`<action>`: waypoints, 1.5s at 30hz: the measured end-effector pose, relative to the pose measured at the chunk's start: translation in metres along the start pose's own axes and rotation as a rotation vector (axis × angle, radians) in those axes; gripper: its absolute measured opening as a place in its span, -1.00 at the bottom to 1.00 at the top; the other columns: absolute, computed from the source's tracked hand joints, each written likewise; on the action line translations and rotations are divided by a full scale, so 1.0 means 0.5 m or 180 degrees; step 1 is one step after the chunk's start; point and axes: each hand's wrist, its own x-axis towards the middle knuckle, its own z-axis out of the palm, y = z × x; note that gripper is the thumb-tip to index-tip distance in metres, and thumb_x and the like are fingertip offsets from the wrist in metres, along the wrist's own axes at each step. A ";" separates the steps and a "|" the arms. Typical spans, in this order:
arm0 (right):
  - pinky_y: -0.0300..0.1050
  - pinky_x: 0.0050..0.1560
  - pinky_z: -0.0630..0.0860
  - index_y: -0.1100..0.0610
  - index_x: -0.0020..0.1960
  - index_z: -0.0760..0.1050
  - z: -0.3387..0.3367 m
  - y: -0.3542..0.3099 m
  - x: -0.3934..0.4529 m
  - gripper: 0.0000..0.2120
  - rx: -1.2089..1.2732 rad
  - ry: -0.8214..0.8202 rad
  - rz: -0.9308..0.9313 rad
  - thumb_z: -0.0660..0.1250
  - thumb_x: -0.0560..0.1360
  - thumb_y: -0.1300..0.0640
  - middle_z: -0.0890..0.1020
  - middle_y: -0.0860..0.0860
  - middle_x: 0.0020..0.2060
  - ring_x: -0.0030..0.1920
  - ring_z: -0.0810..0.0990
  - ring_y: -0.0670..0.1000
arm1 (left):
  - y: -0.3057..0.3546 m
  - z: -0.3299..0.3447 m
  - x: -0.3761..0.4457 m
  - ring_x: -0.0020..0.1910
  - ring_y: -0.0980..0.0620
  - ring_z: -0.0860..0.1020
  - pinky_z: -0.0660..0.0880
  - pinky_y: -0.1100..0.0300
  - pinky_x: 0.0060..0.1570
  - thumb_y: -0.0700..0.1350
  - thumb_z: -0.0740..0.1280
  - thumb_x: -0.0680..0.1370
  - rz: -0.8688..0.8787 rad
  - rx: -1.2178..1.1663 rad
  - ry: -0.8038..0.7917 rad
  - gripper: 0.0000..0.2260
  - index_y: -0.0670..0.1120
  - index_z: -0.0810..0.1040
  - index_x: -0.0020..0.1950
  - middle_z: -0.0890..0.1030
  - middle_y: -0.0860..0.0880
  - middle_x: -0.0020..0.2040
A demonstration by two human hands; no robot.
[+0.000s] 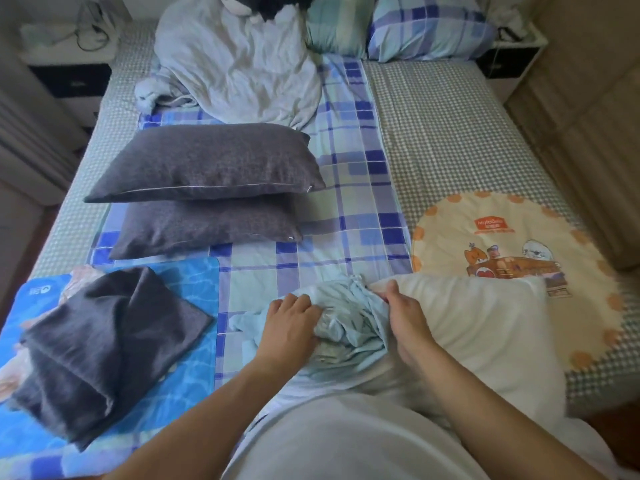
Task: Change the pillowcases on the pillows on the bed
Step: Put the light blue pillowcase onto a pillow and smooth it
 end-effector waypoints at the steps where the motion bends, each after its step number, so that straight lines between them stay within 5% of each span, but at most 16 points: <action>1: -0.09 -0.07 0.62 0.14 0.02 0.68 -0.016 -0.023 0.005 -0.66 0.0200 0.0007 0.0151 0.23 0.65 -0.06 0.74 0.04 -0.19 -0.15 0.72 0.01 | -0.011 -0.026 -0.006 -0.05 -0.07 0.52 0.46 0.07 -0.08 -0.14 0.54 0.23 0.0537 0.0061 0.0140 -0.69 0.02 0.57 -0.08 0.51 0.06 -0.09; 4: -0.10 -0.35 0.63 0.26 0.15 0.60 -0.082 -0.113 0.042 -0.79 0.0156 -0.0328 0.0700 0.37 0.58 0.17 0.69 0.12 -0.22 -0.27 0.67 0.04 | -0.036 -0.145 -0.030 -0.02 -0.04 0.48 0.45 0.09 -0.13 -0.21 0.40 0.24 0.1949 0.0122 0.0301 -0.73 0.01 0.53 -0.10 0.51 0.05 -0.04; 7: -0.03 -0.07 0.65 0.24 0.10 0.60 -0.121 -0.178 0.072 -0.77 -0.0477 -0.0909 0.1143 0.44 0.52 0.13 0.68 0.16 0.04 0.05 0.66 0.12 | -0.030 -0.232 -0.046 -0.06 -0.05 0.46 0.41 0.10 -0.16 -0.22 0.30 0.37 0.2658 0.0095 0.0260 -0.84 0.00 0.47 -0.10 0.51 0.01 -0.02; 9: -0.07 0.03 0.53 0.20 -0.09 0.56 -0.102 -0.194 0.071 -0.88 -0.1519 -0.1169 0.1181 0.44 0.45 0.17 0.63 0.15 0.02 0.06 0.60 0.12 | -0.015 -0.237 -0.046 -0.07 -0.07 0.47 0.41 0.08 -0.16 -0.25 0.35 0.40 0.2763 -0.0040 0.0163 -0.83 -0.02 0.47 -0.10 0.51 0.00 0.00; 12: -0.13 -0.15 0.50 0.19 -0.17 0.53 -0.064 -0.197 0.048 -0.86 -0.2682 -0.0807 0.0152 0.30 0.57 0.23 0.61 0.09 -0.13 -0.15 0.58 0.04 | -0.048 -0.214 -0.028 -0.09 0.02 0.52 0.49 0.11 -0.18 -0.26 0.38 0.36 0.2237 -0.0734 0.0052 -0.81 -0.03 0.53 -0.10 0.52 0.05 -0.02; 14: -0.08 -0.15 0.48 0.17 -0.05 0.60 -0.125 -0.184 0.019 -0.88 -0.2756 0.0442 -0.0595 0.28 0.56 0.25 0.64 0.10 -0.10 -0.12 0.59 0.11 | -0.114 -0.212 -0.020 -0.19 0.15 0.52 0.47 0.17 -0.24 -0.10 0.36 0.34 0.1194 -0.1566 0.0190 -0.91 -0.02 0.53 -0.17 0.54 0.07 -0.14; 17: 0.00 -0.03 0.51 0.11 0.07 0.56 -0.299 -0.094 -0.014 -0.82 -0.2369 0.2211 -0.0189 0.29 0.51 0.27 0.62 0.22 -0.01 -0.02 0.58 0.26 | -0.208 -0.215 -0.011 -0.31 0.11 0.45 0.42 0.21 -0.33 0.15 0.34 0.28 -0.0416 -0.2604 0.0673 -0.65 -0.14 0.52 -0.21 0.54 -0.01 -0.33; 20: 0.05 0.00 0.52 0.09 0.16 0.51 -0.285 -0.010 -0.028 -0.76 -0.2505 0.2313 0.0114 0.22 0.53 0.25 0.62 0.29 0.04 0.04 0.60 0.32 | -0.199 -0.207 0.035 -0.35 0.14 0.44 0.46 0.19 -0.27 0.19 0.39 0.32 -0.0629 -0.2677 0.0655 -0.66 -0.08 0.51 -0.24 0.53 0.06 -0.36; 25: 0.00 -0.11 0.44 0.08 0.27 0.39 -0.238 0.046 0.010 -0.71 -0.2497 0.1606 -0.0350 0.19 0.56 0.22 0.62 0.23 0.04 0.04 0.60 0.28 | -0.155 -0.225 0.073 -0.26 0.08 0.53 0.50 0.12 -0.19 -0.24 0.47 0.50 -0.0756 -0.3648 0.0618 -0.92 -0.11 0.65 -0.18 0.63 -0.02 -0.25; 29: 0.10 0.11 0.54 0.14 0.21 0.41 -0.369 0.066 0.031 -0.75 -0.2817 0.1701 0.0771 0.23 0.53 0.18 0.54 0.24 0.09 0.09 0.55 0.27 | -0.113 -0.237 0.066 -0.25 0.01 0.49 0.42 0.03 -0.17 0.03 0.49 0.27 -0.0641 -0.3726 0.0381 -0.61 -0.29 0.57 -0.18 0.55 -0.11 -0.27; 31: 0.13 0.25 0.47 0.09 0.35 0.36 -0.349 0.015 0.052 -0.65 -0.3467 0.1520 0.0798 0.17 0.58 0.11 0.39 0.20 0.30 0.26 0.43 0.27 | -0.070 -0.259 0.078 -0.25 0.04 0.50 0.46 0.05 -0.17 0.04 0.48 0.28 -0.0425 -0.3491 0.0216 -0.65 -0.24 0.59 -0.17 0.59 -0.06 -0.27; 34: 0.13 0.39 0.36 0.02 0.51 0.28 -0.257 -0.126 0.033 -0.45 -0.3273 0.1309 -0.0945 0.26 0.54 0.20 0.31 0.11 0.45 0.41 0.31 0.19 | -0.014 -0.299 0.086 -0.23 0.13 0.52 0.53 0.09 -0.13 0.05 0.48 0.29 0.0130 -0.2855 -0.0144 -0.69 -0.15 0.64 -0.13 0.65 -0.04 -0.23; 36: -0.07 0.41 0.36 -0.13 0.52 0.28 -0.174 -0.231 -0.027 -0.34 -0.2193 -0.0136 -0.2014 0.40 0.48 0.11 0.39 -0.13 0.45 0.44 0.35 -0.10 | 0.010 -0.314 0.086 -0.21 0.13 0.57 0.52 0.15 -0.08 -0.02 0.48 0.33 0.0274 -0.2684 -0.0134 -0.79 -0.10 0.66 -0.13 0.65 -0.01 -0.15; 39: -0.28 0.28 0.43 -0.32 0.41 0.30 -0.056 -0.273 -0.108 -0.29 -0.2184 -0.1952 -0.1929 0.55 0.37 -0.07 0.51 -0.35 0.30 0.29 0.47 -0.31 | 0.047 -0.314 0.092 -0.09 0.10 0.54 0.45 0.35 -0.06 -0.24 0.45 0.42 0.0494 -0.2502 0.0066 -0.92 -0.18 0.64 -0.11 0.55 -0.11 0.03; 42: 0.06 0.11 0.59 -0.09 0.11 0.61 -0.006 -0.230 -0.072 -0.65 -0.2322 -0.1571 -0.2054 0.57 0.36 -0.06 0.71 -0.10 -0.02 0.04 0.67 -0.07 | 0.054 -0.264 0.085 -0.05 0.16 0.48 0.33 0.48 -0.05 -0.20 0.46 0.43 0.0368 -0.2356 0.0493 -0.89 -0.19 0.59 -0.10 0.45 -0.06 0.06; 45: 0.02 0.00 0.59 0.00 -0.12 0.67 -0.022 -0.176 -0.037 -0.88 -0.2338 -0.0968 -0.2045 0.50 0.45 -0.04 0.73 -0.07 -0.18 -0.08 0.68 -0.09 | 0.010 -0.191 0.031 0.18 0.20 0.43 0.32 0.46 0.17 0.00 0.49 0.39 -0.0322 -0.2789 0.0896 -0.60 0.03 0.53 0.19 0.43 0.07 0.18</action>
